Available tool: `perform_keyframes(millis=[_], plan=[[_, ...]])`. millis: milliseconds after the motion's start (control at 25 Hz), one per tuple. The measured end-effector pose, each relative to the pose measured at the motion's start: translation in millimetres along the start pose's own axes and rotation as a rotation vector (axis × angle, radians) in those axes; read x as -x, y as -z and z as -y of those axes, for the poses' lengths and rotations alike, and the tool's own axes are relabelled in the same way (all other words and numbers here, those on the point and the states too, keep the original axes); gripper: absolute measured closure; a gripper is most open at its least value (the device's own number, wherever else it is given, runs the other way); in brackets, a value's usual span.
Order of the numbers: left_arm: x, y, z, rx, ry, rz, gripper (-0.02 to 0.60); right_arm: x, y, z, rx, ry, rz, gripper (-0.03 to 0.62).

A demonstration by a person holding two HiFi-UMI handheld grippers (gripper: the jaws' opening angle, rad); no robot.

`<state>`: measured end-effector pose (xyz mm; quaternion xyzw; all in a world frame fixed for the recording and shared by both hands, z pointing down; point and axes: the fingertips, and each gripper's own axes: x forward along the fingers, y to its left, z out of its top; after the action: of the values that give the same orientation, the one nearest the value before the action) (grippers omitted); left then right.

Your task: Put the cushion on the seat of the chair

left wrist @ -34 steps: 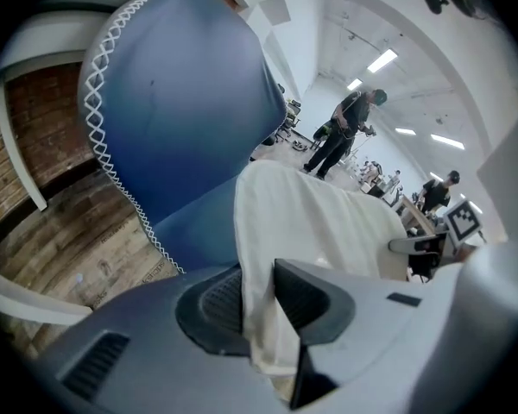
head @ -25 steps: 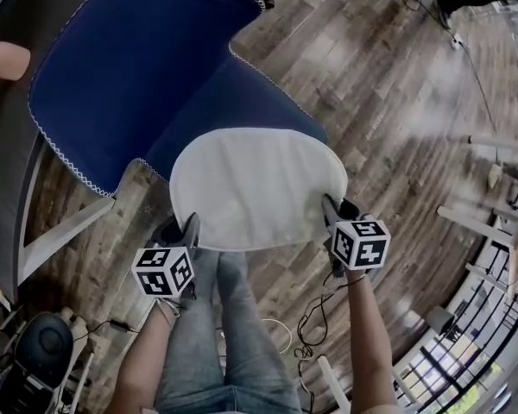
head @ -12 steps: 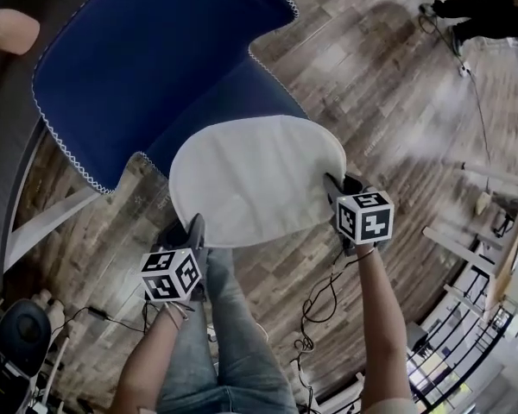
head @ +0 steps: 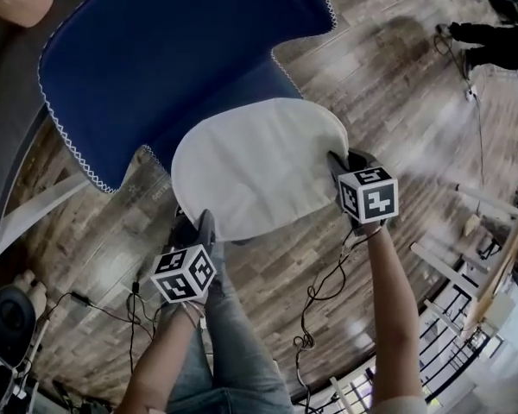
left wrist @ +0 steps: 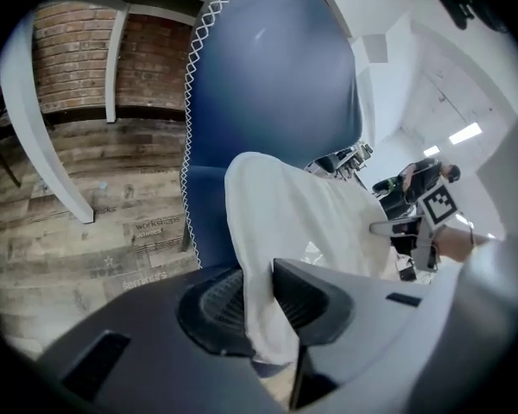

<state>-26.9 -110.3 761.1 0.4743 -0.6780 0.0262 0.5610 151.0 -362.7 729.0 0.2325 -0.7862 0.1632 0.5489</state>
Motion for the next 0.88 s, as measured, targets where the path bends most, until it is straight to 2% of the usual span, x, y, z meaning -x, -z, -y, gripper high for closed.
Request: perform_keyframes(millis=[320,880], plan=[[-9.7,3.0,3.8,0.088,-0.032,0.040,0.509,-24.4,-26.5,9.8,0.069,-0.014,-0.031,0.513],[-25.1,1.3,-5.0,0.126,-0.061,0.018,0.509,-58.5,-38.3,14.1,0.113,-0.067,-0.051,0.503]])
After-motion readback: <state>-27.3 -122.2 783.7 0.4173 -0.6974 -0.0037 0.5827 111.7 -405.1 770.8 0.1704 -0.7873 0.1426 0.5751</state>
